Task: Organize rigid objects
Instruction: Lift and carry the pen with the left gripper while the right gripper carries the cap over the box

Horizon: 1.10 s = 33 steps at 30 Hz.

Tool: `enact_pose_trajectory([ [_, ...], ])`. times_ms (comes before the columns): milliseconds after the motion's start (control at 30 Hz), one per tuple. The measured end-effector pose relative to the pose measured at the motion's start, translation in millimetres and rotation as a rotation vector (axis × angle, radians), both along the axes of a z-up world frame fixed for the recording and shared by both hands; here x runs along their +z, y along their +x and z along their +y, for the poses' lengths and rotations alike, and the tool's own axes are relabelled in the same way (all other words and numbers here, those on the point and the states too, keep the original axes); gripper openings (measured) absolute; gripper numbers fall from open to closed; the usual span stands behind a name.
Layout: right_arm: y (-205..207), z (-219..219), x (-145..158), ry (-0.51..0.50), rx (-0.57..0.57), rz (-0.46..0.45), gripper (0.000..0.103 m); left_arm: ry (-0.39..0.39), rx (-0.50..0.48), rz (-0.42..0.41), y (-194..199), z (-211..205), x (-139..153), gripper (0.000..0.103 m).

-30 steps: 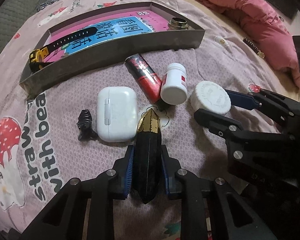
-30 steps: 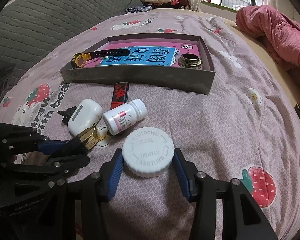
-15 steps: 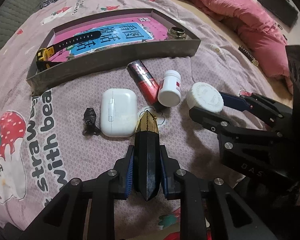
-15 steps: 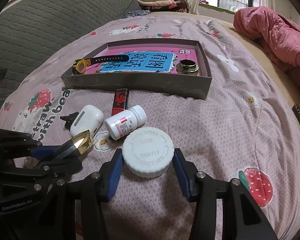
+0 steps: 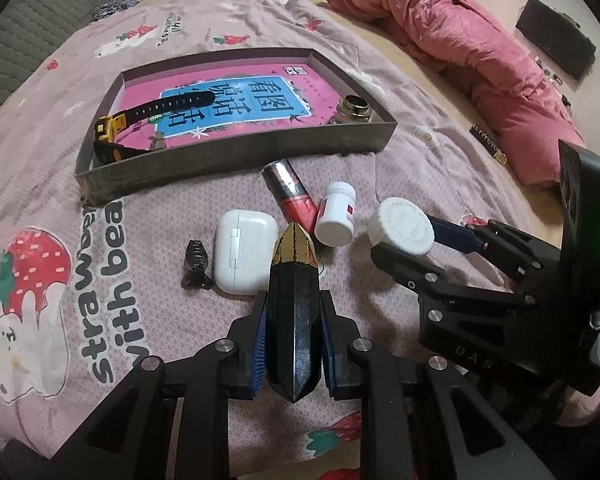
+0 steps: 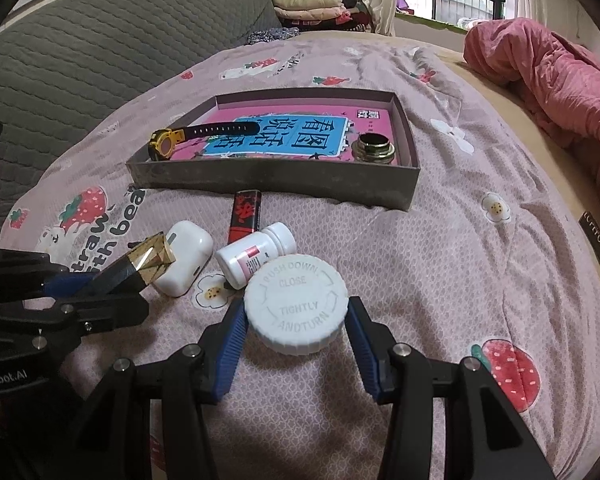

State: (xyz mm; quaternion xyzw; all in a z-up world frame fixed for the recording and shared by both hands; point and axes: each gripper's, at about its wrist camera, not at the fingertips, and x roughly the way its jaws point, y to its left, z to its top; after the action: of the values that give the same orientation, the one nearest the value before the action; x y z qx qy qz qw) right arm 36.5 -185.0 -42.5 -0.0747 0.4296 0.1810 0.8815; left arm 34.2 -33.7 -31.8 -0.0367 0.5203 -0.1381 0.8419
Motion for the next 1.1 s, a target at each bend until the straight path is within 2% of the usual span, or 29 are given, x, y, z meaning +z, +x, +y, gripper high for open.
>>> enact_pose_trajectory([
  [1100,-3.9,11.6,34.4,0.036,0.018,-0.093,0.05,-0.053,0.112,-0.107,8.8,40.4,28.3,0.023],
])
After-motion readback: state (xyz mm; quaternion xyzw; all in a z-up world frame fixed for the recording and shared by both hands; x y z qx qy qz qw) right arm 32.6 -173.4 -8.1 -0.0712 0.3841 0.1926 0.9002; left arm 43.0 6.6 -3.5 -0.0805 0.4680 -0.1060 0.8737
